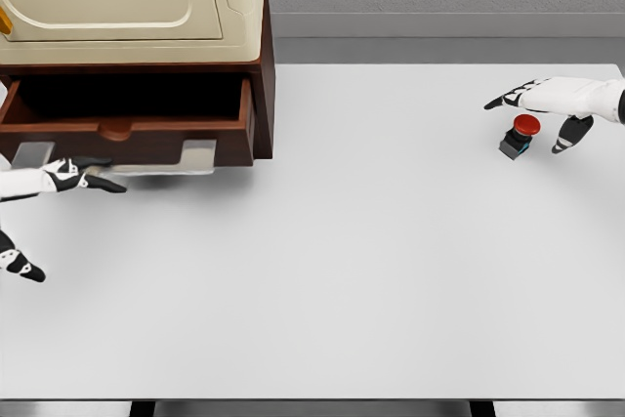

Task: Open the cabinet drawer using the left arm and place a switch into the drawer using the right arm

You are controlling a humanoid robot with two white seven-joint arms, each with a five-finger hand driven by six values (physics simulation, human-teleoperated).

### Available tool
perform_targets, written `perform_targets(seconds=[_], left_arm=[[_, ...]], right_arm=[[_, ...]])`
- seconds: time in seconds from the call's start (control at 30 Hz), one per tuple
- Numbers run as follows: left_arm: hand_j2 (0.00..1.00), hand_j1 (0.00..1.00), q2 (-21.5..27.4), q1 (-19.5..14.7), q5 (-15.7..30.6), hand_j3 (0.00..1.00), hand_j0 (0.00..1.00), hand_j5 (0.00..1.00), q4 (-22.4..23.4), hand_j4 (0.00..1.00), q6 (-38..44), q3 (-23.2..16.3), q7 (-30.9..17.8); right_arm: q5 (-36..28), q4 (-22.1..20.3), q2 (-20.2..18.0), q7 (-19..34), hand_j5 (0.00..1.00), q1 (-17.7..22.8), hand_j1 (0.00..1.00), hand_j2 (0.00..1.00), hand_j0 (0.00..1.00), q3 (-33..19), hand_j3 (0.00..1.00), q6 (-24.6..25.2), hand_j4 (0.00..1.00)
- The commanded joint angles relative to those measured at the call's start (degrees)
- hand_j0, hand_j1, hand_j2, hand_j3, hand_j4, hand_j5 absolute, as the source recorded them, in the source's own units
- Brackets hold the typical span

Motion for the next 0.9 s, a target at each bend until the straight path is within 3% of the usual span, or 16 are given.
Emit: perform_targets(seconds=[0.0, 0.37, 0.6, 0.87], left_arm=[[1.00, 1.00, 0.6, 0.0, -6.0, 1.00, 1.00, 1.00, 0.7, 1.00, -1.7, -1.5, 0.2], [1.00, 1.00, 1.5, -0.2, -3.9, 1.00, 1.00, 1.00, 0.7, 1.00, -2.8, -0.9, 0.2], [1.00, 1.00, 2.7, -1.0, 1.2, 1.00, 1.00, 1.00, 0.7, 1.00, -3.4, 0.4, 0.2], [1.00, 1.00, 3.1, -1.3, 2.6, 1.00, 1.00, 1.00, 0.7, 1.00, -3.4, 0.8, 0.2]], right_arm=[[-0.3, 0.0, 0.0, 0.0, 1.00, 0.0, 1.00, 1.00, 1.00, 0.2, 1.00, 0.1, 1.00], [-0.3, 0.0, 0.0, 0.0, 1.00, 0.0, 1.00, 1.00, 1.00, 0.3, 1.00, 0.1, 1.00], [-0.3, 0.2, 0.0, 0.0, 0.99, 0.1, 0.99, 0.99, 0.99, 0.4, 0.99, 0.1, 0.99], [-0.3, 0.3, 0.1, 0.0, 0.99, 0.0, 0.99, 0.99, 0.99, 1.3, 0.99, 0.1, 0.99]])
